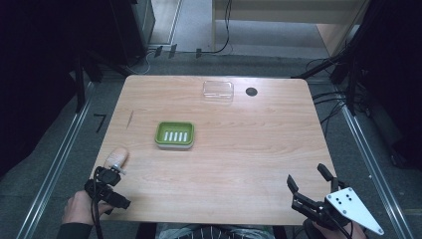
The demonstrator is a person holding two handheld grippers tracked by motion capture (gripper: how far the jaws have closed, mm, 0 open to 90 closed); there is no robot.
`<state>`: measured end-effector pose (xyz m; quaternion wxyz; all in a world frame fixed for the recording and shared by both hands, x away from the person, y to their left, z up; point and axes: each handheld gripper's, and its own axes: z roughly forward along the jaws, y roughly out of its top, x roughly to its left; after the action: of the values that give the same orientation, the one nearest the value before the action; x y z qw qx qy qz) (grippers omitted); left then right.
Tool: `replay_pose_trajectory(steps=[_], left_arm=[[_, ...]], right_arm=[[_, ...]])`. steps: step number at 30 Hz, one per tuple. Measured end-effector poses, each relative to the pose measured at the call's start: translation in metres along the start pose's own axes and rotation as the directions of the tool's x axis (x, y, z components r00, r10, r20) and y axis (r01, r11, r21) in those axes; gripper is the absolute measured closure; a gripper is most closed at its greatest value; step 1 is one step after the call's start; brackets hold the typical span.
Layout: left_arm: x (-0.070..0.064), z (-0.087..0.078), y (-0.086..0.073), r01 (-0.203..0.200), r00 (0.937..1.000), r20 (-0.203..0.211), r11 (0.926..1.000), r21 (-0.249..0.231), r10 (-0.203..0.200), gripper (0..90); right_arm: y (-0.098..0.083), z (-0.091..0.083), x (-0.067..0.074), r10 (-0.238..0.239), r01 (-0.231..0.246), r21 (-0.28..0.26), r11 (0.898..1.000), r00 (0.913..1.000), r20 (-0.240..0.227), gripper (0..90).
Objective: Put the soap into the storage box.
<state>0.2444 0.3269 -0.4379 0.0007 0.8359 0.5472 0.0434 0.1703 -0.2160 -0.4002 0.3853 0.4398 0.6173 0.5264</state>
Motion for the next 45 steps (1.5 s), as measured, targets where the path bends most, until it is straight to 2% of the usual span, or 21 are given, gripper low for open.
replay_pose_trajectory(steps=[14,22,24,32,39,45], left_arm=[[0.001,-0.001,0.0,0.003,1.0,0.003,0.9999,-0.011,-0.003,5.2],[0.005,-0.006,0.002,0.009,0.9999,-0.004,0.999,-0.044,-0.009,4.3],[0.007,-0.007,0.003,0.012,0.9999,-0.004,0.9984,-0.055,-0.012,4.1],[0.018,-0.007,0.009,0.015,0.9998,0.011,0.9973,-0.071,-0.015,1.5],[0.029,-0.012,0.022,0.021,0.9996,0.023,0.9938,-0.109,-0.018,0.0],[0.036,-0.01,0.024,0.029,0.9994,0.023,0.9936,-0.11,-0.026,0.0]], right_arm=[[0.0,0.004,-0.001,0.001,-0.001,-0.003,1.0,0.9999,-0.011,13.2],[0.0,0.006,-0.001,0.005,-0.005,0.001,1.0,0.9999,-0.016,13.2],[0.001,0.006,0.002,-0.009,0.009,-0.003,1.0,0.9998,-0.02,13.2],[0.001,0.009,0.002,-0.006,0.006,0.001,1.0,0.9996,-0.027,13.2],[0.001,0.009,0.002,-0.006,0.006,0.0,1.0,0.9995,-0.03,13.3],[0.001,0.008,0.003,-0.007,0.007,-0.001,1.0,0.9996,-0.029,13.2]])
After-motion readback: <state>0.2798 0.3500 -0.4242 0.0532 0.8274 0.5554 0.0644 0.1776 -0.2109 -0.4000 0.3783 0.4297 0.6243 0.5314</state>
